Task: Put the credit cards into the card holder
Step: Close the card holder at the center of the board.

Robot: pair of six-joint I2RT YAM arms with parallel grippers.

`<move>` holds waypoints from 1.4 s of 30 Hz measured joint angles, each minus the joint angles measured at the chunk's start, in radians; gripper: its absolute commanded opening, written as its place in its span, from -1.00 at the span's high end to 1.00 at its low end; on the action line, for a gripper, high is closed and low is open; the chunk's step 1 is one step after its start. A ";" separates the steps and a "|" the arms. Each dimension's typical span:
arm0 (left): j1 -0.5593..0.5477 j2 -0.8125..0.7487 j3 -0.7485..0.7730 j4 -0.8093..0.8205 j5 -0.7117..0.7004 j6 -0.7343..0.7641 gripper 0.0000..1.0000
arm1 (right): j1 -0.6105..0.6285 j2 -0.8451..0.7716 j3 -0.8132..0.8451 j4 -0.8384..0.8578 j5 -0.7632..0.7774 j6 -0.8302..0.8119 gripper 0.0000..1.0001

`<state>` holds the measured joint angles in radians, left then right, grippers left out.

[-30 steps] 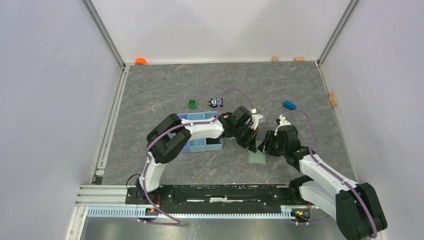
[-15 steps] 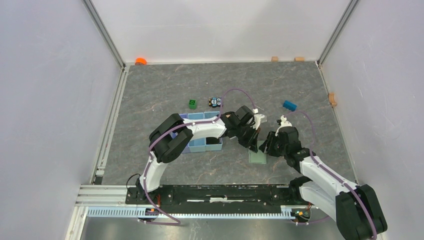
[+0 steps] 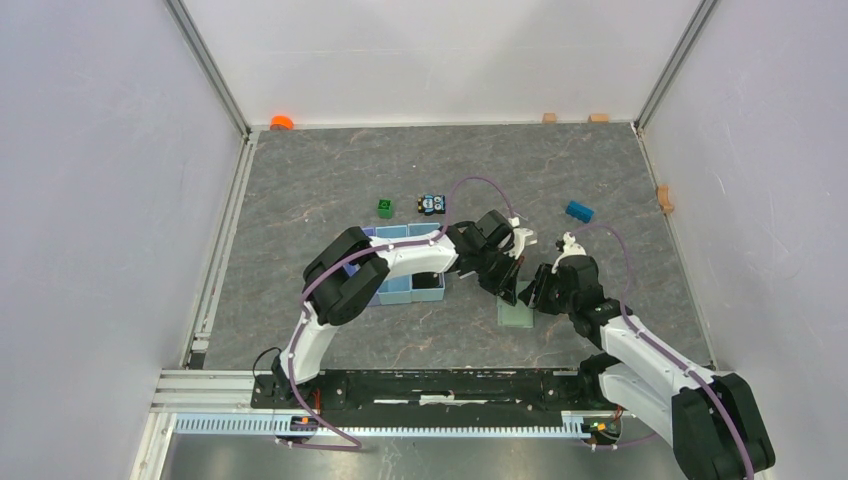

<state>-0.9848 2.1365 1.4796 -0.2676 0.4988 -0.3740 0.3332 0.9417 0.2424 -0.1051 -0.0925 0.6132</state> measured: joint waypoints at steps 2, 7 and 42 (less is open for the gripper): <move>0.000 0.005 0.009 -0.011 0.000 0.000 0.96 | 0.000 -0.006 -0.005 0.003 0.000 0.001 0.26; 0.000 0.018 0.034 -0.041 0.001 0.000 0.96 | 0.000 -0.011 -0.011 0.008 0.003 0.005 0.27; -0.032 0.022 0.078 -0.074 0.011 0.002 -0.43 | 0.001 -0.047 0.063 -0.151 0.098 -0.050 -0.20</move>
<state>-1.0172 2.1582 1.5574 -0.3416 0.5098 -0.3721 0.3344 0.8944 0.3050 -0.2562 0.0059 0.5629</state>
